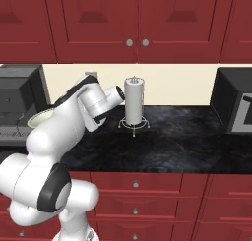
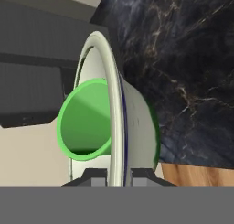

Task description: Place the cup inside the bowl on the dining table and move the bowl to any counter.

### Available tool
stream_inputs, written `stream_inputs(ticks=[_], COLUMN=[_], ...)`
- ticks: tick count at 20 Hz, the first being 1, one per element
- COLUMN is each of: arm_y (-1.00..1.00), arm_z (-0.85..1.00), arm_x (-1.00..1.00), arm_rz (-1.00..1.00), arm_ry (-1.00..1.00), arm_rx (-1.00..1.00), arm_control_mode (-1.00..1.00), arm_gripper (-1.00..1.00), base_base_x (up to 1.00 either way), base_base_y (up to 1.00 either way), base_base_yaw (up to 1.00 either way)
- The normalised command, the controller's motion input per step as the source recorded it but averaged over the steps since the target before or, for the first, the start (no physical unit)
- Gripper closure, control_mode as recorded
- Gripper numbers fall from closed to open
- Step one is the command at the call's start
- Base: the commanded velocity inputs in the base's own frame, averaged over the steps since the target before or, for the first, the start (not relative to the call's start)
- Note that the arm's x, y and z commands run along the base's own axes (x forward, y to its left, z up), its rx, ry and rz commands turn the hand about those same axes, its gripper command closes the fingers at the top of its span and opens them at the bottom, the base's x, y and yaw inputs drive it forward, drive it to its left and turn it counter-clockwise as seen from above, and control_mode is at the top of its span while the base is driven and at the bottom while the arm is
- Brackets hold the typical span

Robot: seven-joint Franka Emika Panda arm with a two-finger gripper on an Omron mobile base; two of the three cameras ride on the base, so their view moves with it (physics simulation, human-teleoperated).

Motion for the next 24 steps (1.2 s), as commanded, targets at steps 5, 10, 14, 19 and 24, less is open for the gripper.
stream_inputs(ticks=[5, 10, 14, 19, 24], arm_y=[0.0, 0.0, -0.01, 0.0, -0.02], arm_z=[0.0, -0.02, -0.06, -0.21, -0.37], arm_x=[0.0, 0.0, 0.0, 0.02, 0.26], arm_rz=[0.0, 0.0, 0.0, 0.0, 0.0], arm_ry=[0.0, 0.0, 0.04, 0.0, 0.0], arm_rx=[0.0, 0.0, 0.02, 0.0, 0.0], arm_control_mode=[-1.0, -1.0, -1.0, -1.0, -1.0], arm_gripper=[1.0, 1.0, 1.0, 1.0, 1.0], base_base_x=[0.0, 0.0, 0.0, 0.0, 0.0], base_base_y=[0.0, 0.0, 0.0, 0.0, 0.0], base_base_yaw=[0.0, 0.0, 0.0, 0.0, 0.0])
